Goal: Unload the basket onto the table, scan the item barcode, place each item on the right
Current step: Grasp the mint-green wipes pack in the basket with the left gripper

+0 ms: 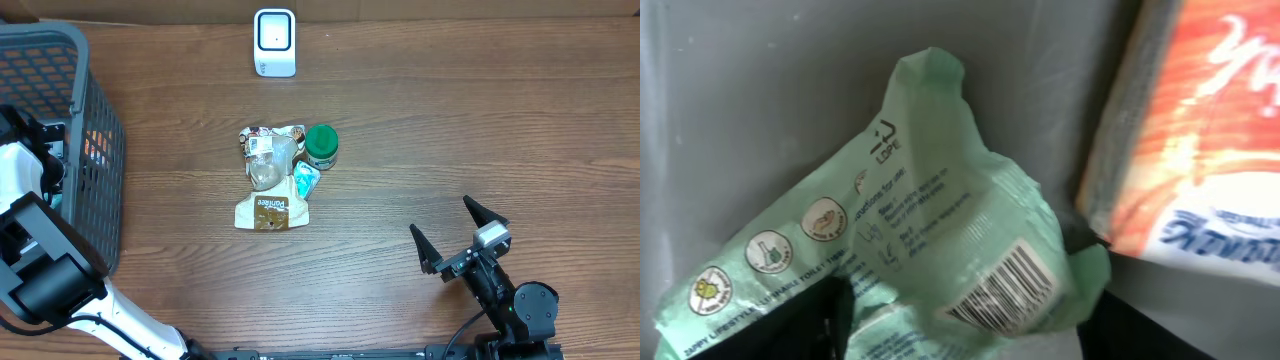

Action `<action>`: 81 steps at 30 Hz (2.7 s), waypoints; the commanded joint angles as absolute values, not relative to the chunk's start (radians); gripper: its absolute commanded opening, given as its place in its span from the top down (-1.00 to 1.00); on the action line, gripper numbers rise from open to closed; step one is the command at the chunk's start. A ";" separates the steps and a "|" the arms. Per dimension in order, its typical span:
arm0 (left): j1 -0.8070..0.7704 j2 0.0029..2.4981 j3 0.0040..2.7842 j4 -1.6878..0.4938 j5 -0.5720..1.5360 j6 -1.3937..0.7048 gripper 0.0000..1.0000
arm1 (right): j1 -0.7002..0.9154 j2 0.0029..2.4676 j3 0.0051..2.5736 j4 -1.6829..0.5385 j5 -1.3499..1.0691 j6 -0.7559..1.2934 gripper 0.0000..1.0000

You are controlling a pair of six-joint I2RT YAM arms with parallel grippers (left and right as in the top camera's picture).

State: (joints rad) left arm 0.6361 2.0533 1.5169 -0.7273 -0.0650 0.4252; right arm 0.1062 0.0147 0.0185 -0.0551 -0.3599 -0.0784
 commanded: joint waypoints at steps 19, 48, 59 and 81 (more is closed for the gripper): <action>0.634 2.090 1.536 -0.828 -0.064 0.399 0.91 | 0.112 0.003 0.008 -0.054 -0.360 -0.076 -1.00; 0.595 1.447 1.631 -0.935 -0.165 -0.022 0.20 | 0.112 0.003 0.008 -0.054 -0.360 -0.076 -1.00; 0.598 1.707 1.577 -0.952 -0.164 0.073 -0.09 | 0.112 0.003 0.008 -0.054 -0.360 -0.076 -1.00; 0.614 2.051 1.577 -0.931 -0.131 0.228 -0.51 | 0.112 0.003 0.008 -0.054 -0.360 -0.076 -1.00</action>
